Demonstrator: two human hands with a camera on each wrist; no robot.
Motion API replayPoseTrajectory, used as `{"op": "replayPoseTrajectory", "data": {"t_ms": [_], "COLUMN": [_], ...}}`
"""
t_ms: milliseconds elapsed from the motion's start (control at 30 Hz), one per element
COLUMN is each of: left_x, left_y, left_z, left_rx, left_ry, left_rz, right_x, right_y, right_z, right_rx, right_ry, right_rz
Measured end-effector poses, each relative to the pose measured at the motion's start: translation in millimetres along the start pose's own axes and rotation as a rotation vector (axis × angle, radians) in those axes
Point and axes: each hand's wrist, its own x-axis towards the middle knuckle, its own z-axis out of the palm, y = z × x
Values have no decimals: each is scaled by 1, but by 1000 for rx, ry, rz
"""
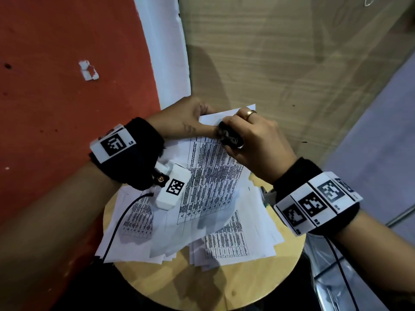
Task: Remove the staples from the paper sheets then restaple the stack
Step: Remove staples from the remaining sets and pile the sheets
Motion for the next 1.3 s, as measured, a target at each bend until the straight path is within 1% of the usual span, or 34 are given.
{"op": "replayPoseTrajectory", "data": {"t_ms": [267, 400, 600, 833, 967, 1100, 1233, 1300], "left_x": [-4, -5, -3, 0, 2, 3, 3, 3], "left_y": [6, 4, -1, -4, -9, -15, -23, -27], "left_z": [2, 2, -1, 1, 3, 6, 6, 6], "left_rx": [-51, -88, -98, -93, -154, -255, -367, -393], "left_ry": [-3, -1, 17, 3, 30, 96, 91, 109], "left_rz": [33, 19, -29, -36, -23, -26, -67, -84], "right_x": [5, 4, 2, -2, -3, -7, -11, -14], "right_y": [0, 4, 5, 7, 9, 11, 10, 11], "right_z": [-2, -1, 1, 0, 2, 5, 10, 12], "right_rx": [-6, 7, -23, -1, 19, 168, 305, 395], "right_ry": [-22, 7, 34, 50, 86, 146, 211, 229], "right_rz": [-16, -54, -64, -59, -8, 79, 179, 235]}}
